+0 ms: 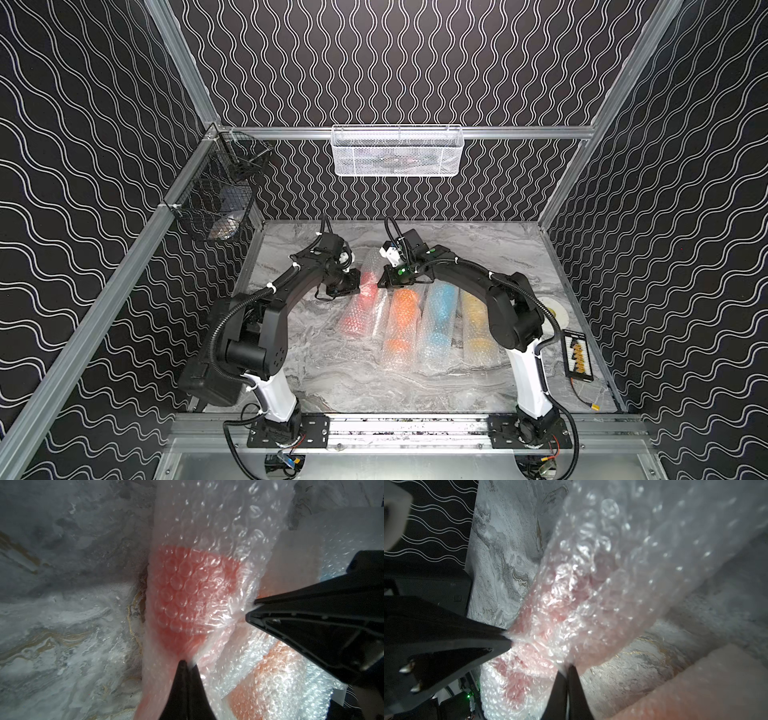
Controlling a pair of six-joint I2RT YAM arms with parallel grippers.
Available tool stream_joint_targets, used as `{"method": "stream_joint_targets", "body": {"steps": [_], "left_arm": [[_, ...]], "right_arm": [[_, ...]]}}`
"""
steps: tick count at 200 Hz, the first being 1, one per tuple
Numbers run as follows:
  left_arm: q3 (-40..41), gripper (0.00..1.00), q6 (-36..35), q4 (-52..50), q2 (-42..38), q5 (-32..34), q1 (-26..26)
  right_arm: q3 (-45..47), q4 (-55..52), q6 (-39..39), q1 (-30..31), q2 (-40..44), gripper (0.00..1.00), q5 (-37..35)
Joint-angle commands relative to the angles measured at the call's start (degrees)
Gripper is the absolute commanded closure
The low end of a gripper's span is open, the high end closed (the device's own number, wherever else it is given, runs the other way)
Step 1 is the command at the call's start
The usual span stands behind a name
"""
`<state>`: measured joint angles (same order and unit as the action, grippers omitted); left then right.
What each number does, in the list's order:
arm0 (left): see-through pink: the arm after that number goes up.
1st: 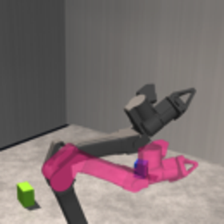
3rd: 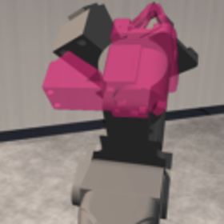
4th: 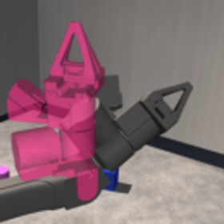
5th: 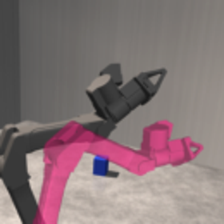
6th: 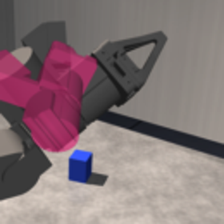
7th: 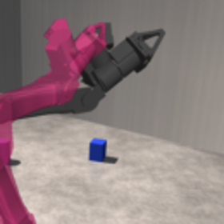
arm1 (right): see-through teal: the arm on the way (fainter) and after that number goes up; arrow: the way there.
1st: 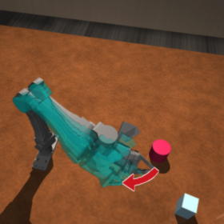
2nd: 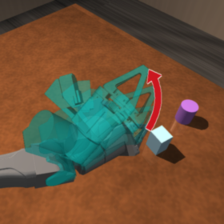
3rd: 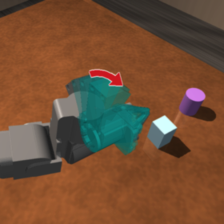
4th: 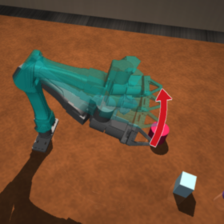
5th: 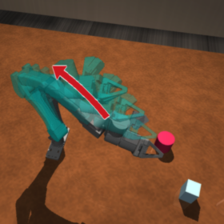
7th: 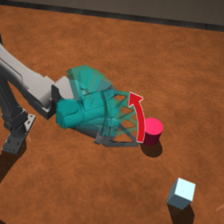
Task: Unpack wine glasses from bubble wrap
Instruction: Unwrap the bubble wrap at the center of the board.
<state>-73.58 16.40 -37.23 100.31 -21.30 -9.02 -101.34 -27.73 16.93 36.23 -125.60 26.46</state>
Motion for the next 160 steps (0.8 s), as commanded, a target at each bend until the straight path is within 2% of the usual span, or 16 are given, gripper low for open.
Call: {"method": "stream_joint_targets", "body": {"steps": [1, 160], "left_arm": [[0.71, 1.00, -0.61, -3.95, -0.89, 3.56, 1.12], [3.86, 1.00, 0.21, -2.86, -2.14, 1.36, 4.58]], "right_arm": [[0.33, -0.44, 0.39, -0.81, 0.63, 0.95, -3.43], [1.23, 0.92, 1.53, -1.76, 0.47, 0.95, -1.72]]}}
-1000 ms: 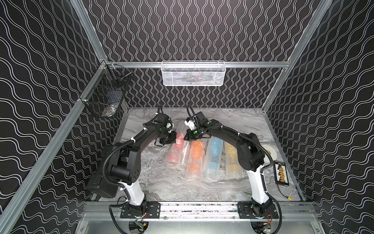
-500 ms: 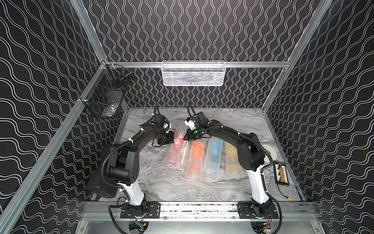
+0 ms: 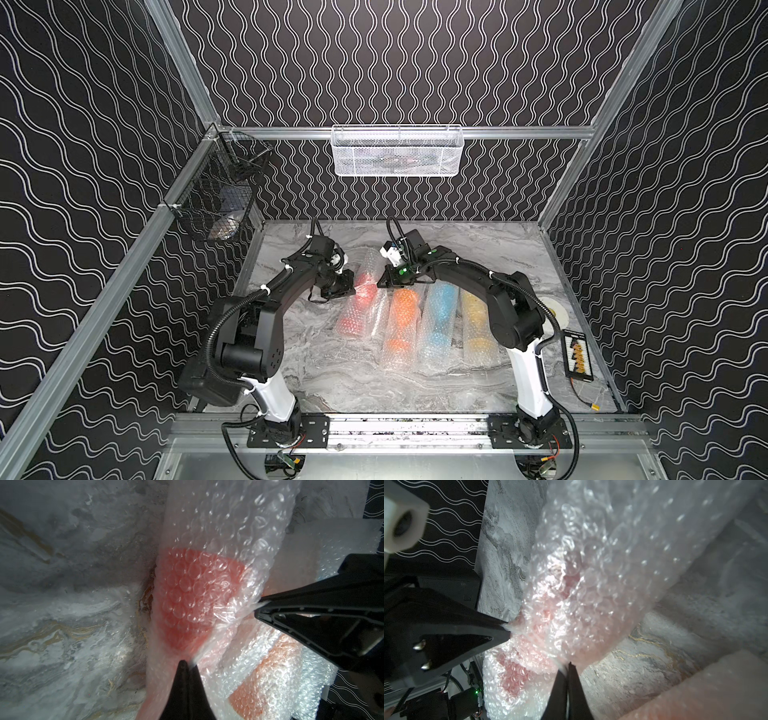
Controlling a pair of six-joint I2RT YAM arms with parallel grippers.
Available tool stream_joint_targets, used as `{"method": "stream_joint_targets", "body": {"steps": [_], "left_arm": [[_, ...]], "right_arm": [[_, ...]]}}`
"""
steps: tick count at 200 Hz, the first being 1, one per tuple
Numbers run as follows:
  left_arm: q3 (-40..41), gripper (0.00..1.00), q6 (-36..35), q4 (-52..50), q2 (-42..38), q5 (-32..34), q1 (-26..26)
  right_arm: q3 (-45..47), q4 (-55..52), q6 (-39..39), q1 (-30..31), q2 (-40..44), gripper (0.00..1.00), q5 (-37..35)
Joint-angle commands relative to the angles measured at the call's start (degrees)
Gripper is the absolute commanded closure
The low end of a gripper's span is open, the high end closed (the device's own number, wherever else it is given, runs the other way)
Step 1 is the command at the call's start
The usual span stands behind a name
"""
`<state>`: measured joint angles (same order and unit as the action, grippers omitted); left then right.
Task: Unpack wine glasses from bubble wrap
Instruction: Unwrap the bubble wrap at the center of the board, then move the bubble wrap to the center of the board.
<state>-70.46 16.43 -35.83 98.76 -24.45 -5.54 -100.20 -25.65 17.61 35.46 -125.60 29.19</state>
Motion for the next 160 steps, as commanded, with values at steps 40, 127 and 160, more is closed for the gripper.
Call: {"method": "stream_joint_targets", "body": {"steps": [40, 127, 160], "left_arm": [[1.59, 1.00, 0.65, -3.46, -0.66, 3.29, 1.67], [-1.06, 1.00, 1.49, -3.63, 1.60, 3.53, 2.27], [-3.59, 1.00, 2.67, -3.47, 3.82, 3.47, 3.78]], "right_arm": [[-0.17, -0.98, 1.07, -1.08, 0.18, 0.95, -3.82], [-0.51, 1.94, 3.72, -1.01, -0.60, 0.95, -0.03], [-3.38, 4.05, 5.61, -1.01, -2.95, 0.95, 0.25]]}}
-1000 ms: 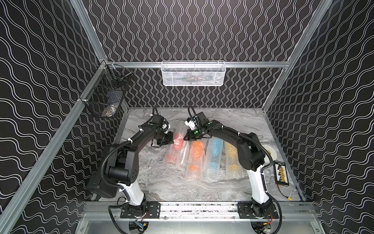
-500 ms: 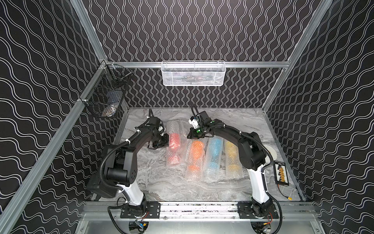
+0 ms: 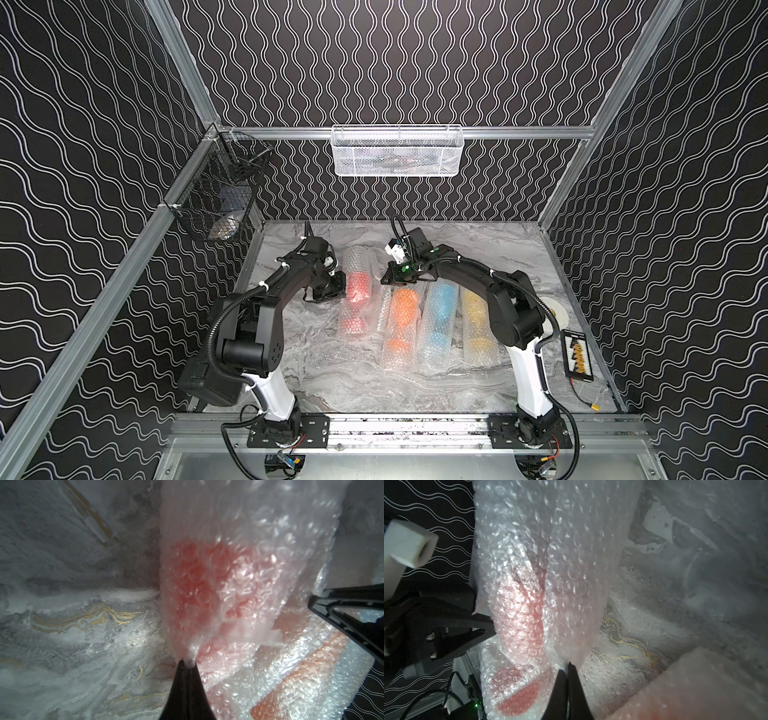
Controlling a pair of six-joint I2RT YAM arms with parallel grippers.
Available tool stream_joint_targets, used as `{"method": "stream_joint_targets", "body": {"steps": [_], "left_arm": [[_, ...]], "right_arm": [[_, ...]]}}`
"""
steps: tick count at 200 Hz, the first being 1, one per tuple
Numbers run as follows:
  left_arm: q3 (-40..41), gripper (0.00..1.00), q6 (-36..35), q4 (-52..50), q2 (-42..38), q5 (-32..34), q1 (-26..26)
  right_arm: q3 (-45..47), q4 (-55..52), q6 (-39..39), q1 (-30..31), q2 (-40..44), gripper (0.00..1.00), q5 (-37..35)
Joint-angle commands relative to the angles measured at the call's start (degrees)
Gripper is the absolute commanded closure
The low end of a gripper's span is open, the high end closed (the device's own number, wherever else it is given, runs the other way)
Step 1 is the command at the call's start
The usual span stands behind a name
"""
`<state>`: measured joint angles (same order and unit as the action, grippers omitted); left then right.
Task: Unpack wine glasses from bubble wrap
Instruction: Move the bubble wrap to the center of the board.
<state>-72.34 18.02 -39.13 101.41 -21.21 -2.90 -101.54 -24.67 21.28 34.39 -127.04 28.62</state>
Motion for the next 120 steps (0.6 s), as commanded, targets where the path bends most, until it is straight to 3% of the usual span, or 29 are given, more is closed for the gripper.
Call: {"method": "stream_joint_targets", "body": {"steps": [1, 120], "left_arm": [[-1.78, 1.00, 1.11, -0.16, 1.21, 0.22, 1.18], [-17.41, 1.00, 3.91, 0.82, 14.26, 2.58, 5.79]], "right_arm": [[-2.20, 3.15, 1.98, 0.06, -1.61, 0.95, 0.82], [-24.08, 10.89, 6.40, -0.03, -18.90, 0.94, -2.17]]}}
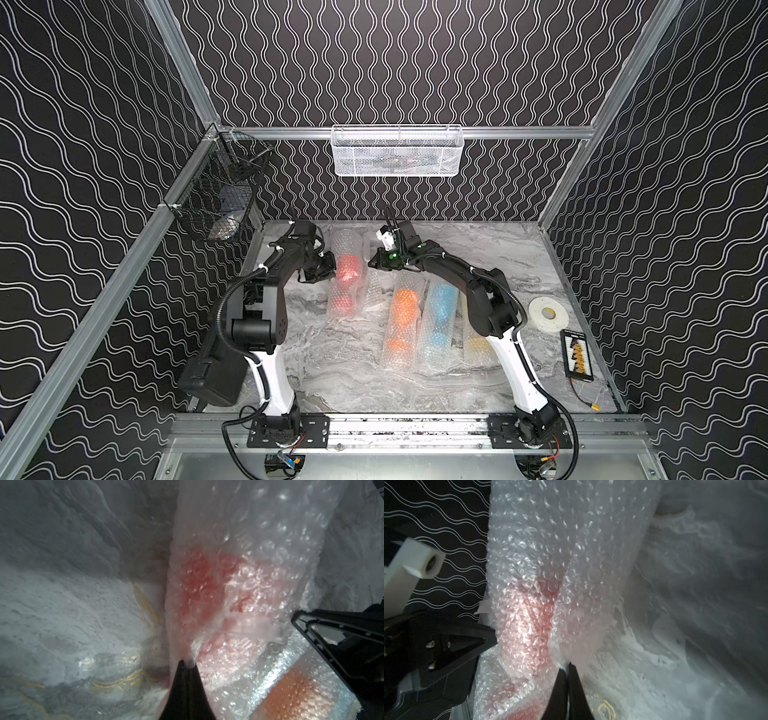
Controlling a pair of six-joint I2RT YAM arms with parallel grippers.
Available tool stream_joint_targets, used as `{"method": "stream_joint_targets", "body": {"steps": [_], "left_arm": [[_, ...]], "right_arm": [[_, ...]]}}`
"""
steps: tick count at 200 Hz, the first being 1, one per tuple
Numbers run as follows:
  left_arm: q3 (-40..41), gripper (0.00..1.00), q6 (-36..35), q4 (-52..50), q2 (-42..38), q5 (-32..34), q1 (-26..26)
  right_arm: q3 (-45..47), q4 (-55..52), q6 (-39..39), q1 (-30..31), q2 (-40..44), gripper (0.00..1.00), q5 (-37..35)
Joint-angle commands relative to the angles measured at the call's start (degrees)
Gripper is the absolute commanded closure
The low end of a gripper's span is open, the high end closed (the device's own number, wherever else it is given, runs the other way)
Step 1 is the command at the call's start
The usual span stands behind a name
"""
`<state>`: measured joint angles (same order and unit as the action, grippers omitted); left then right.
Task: Unpack wine glasses from bubble wrap
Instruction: Move the bubble wrap to the center of the board.
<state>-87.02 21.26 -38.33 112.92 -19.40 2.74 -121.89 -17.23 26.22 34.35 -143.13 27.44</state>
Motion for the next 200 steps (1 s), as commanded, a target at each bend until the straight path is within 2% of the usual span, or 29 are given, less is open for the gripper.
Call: {"method": "stream_joint_targets", "body": {"steps": [1, 28, 95, 130, 175, 200], "left_arm": [[-2.94, 1.00, 0.69, 0.01, 2.87, 0.76, 0.15], [-7.09, 1.00, 0.67, 0.12, 6.11, 1.77, 0.25], [-15.96, 1.00, 1.62, -0.07, 11.94, 2.42, 1.24], [-18.01, 1.00, 2.07, 0.47, 12.82, 1.82, 1.99], [-21.08, 1.00, 1.33, -0.48, 13.71, 0.99, 2.00], [-21.53, 0.94, 0.90, -1.18, 12.88, 0.76, 2.00]], "right_arm": [[-3.99, 3.40, 1.47, 0.02, -3.06, 0.94, -1.03], [-9.39, 3.21, 1.61, -0.32, -6.91, 0.94, -1.27], [-14.58, 6.03, 4.78, -3.22, -10.36, 0.93, -1.26], [-18.23, 5.87, 5.87, -4.32, -11.86, 0.93, -1.30], [-14.32, 7.93, 6.96, -4.38, -10.08, 0.93, -0.11], [-14.13, 6.98, 6.22, -4.51, -9.61, 0.92, -0.49]]}}
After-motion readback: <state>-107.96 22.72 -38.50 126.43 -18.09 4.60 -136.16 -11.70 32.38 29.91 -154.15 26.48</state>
